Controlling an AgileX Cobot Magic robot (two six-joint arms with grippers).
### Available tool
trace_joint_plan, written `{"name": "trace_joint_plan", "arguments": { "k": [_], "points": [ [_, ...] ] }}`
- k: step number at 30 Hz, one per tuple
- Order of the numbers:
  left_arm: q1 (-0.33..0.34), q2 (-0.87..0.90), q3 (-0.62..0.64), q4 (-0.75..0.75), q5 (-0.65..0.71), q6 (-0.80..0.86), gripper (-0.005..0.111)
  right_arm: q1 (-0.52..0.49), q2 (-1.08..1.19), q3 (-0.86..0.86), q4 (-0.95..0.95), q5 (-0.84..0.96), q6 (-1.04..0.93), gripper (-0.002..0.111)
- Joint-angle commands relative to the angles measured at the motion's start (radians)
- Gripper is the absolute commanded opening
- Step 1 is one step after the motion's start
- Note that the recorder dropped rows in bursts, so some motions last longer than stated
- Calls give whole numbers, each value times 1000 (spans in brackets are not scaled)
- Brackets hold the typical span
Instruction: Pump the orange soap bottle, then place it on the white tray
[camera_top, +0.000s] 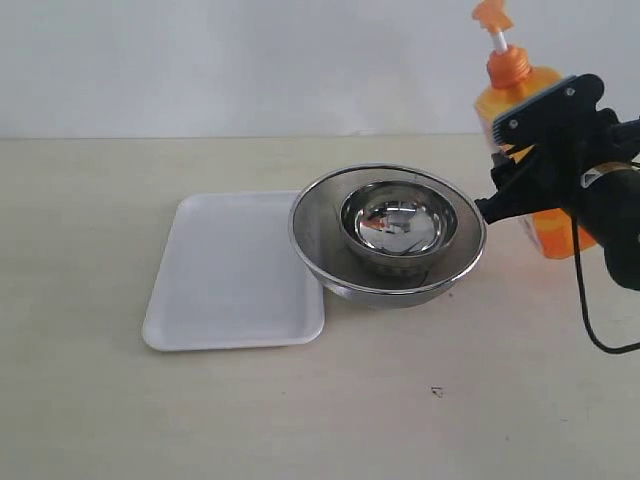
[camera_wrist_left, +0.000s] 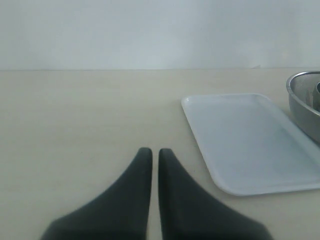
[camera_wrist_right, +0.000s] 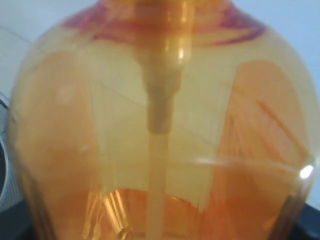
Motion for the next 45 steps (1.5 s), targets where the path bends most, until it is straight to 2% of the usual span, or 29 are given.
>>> {"name": "trace_joint_plan", "arguments": {
  "k": [1, 7, 12, 25, 34, 45],
  "points": [
    [1, -4, 2, -9, 0, 4, 5, 9, -16, -16, 48, -111, -107, 0],
    [1, -4, 2, -9, 0, 4, 5, 9, -16, -16, 59, -89, -144, 0],
    [1, -4, 2, -9, 0, 4, 5, 9, -16, -16, 10, -77, -41, 0],
    [1, -4, 2, -9, 0, 4, 5, 9, 12, -16, -3, -58, 26, 0],
    [1, -4, 2, -9, 0, 4, 5, 9, 61, -16, -68, -101, 156, 0],
    [1, -4, 2, -9, 0, 4, 5, 9, 65, -16, -68, -131, 88, 0]
  ]
}}
